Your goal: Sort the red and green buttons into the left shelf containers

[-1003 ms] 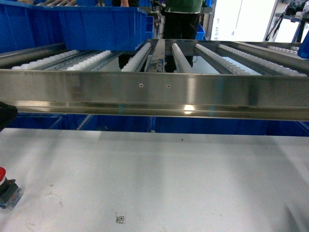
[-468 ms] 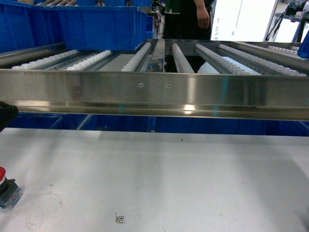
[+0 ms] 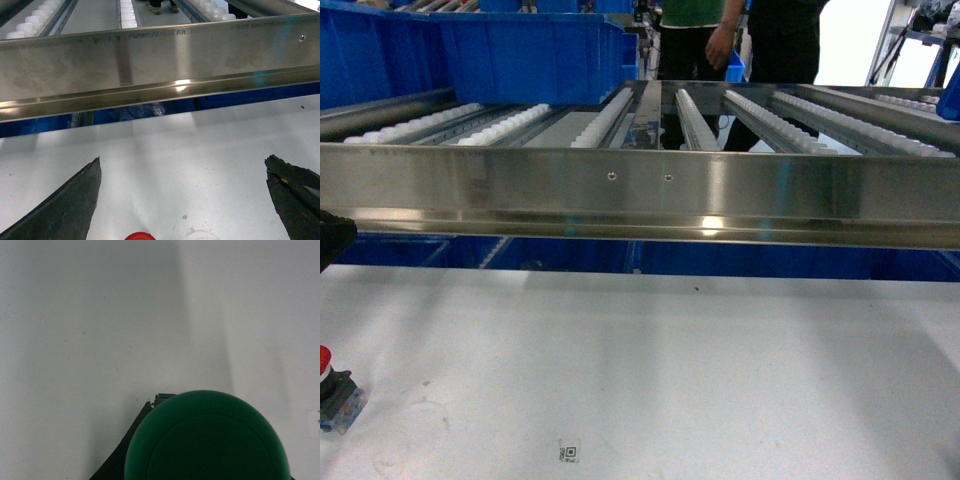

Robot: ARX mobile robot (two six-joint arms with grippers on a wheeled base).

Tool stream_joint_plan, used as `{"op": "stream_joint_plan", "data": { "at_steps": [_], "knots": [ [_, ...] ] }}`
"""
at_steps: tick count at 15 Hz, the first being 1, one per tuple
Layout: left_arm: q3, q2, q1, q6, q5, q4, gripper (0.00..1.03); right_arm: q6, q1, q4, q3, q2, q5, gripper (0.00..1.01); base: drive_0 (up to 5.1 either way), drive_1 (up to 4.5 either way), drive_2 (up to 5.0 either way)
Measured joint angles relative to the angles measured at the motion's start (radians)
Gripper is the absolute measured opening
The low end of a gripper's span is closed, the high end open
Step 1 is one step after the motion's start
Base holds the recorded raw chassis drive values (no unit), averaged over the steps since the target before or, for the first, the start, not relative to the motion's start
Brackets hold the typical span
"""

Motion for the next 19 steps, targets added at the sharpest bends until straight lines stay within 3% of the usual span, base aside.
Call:
{"op": "stream_joint_plan", "data": {
  "at_steps": [1, 2, 3, 5, 9, 13, 15, 19],
  "knots": [
    [0.0, 0.0, 0.0, 0.0, 0.0, 0.0, 0.98, 0.0, 0.007, 0.035, -0.025, -0.035, -0.001, 0.26, 0.0, 0.0, 0.0],
    [0.0, 0.0, 0.0, 0.0, 0.0, 0.0, 0.98, 0.005, 0.018, 0.13, -0.09, -0.182, -0.035, 0.26, 0.0, 0.0, 0.0],
    [0.0, 0.0, 0.0, 0.0, 0.0, 0.0, 0.98, 0.008, -0.011, 0.153, -0.21, -0.449, -0.09, 0.26, 0.0, 0.0, 0.0],
    [0.0, 0.0, 0.0, 0.0, 0.0, 0.0, 0.98, 0.007, -0.037, 0.108, -0.277, -0.624, -0.117, 0.26, 0.0, 0.0, 0.0],
    [0.0, 0.0, 0.0, 0.0, 0.0, 0.0, 0.98, 0.003, -0.082, -0.204, -0.389, -1.149, -0.203, 0.26, 0.0, 0.0, 0.0],
    [0.0, 0.0, 0.0, 0.0, 0.0, 0.0, 0.98, 0.003, -0.087, -0.522, -0.418, -1.536, -0.224, 0.26, 0.0, 0.0, 0.0],
    [0.0, 0.0, 0.0, 0.0, 0.0, 0.0, 0.98, 0.003, -0.087, -0.52, -0.418, -1.54, -0.224, 0.26, 0.0, 0.0, 0.0],
    [-0.027, 0.025, -0.002, -0.002, -0.16, 0.025, 0.98, 0.003, -0.087, -0.518, -0.418, -1.541, -0.224, 0.26, 0.0, 0.0, 0.0]
  ]
}}
